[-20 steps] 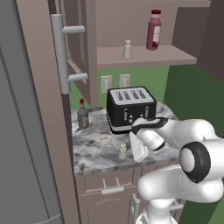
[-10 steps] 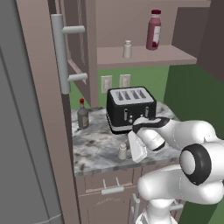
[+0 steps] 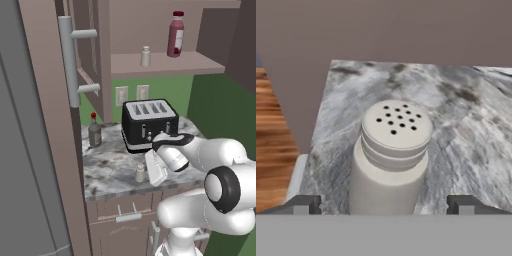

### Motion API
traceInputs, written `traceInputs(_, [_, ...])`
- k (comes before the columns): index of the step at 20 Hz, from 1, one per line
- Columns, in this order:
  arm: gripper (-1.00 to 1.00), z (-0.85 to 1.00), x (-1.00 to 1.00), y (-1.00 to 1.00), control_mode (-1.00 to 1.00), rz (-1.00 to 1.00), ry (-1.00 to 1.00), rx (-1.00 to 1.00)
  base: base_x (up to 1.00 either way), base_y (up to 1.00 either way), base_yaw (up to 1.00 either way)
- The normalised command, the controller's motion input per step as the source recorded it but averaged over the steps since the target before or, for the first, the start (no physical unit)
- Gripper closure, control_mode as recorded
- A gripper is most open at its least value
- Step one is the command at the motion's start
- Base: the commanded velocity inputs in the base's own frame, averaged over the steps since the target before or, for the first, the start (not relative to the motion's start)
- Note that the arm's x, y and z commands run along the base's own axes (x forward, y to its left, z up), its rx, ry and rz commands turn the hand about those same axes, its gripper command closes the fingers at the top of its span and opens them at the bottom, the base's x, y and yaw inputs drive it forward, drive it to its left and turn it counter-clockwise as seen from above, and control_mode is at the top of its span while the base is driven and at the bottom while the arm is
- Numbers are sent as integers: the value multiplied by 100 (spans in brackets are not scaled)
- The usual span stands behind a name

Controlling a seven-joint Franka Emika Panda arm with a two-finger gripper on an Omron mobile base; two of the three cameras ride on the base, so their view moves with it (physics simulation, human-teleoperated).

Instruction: Pick the shaker and shaker from the counter and place them in the cabinet.

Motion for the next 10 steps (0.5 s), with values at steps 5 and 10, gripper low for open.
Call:
traceInputs(5, [-100,0,-3,20,-100,0,6,5,0,0,0])
traceInputs(10, [-100,0,0,18,-100,0,4,3,0,0,0])
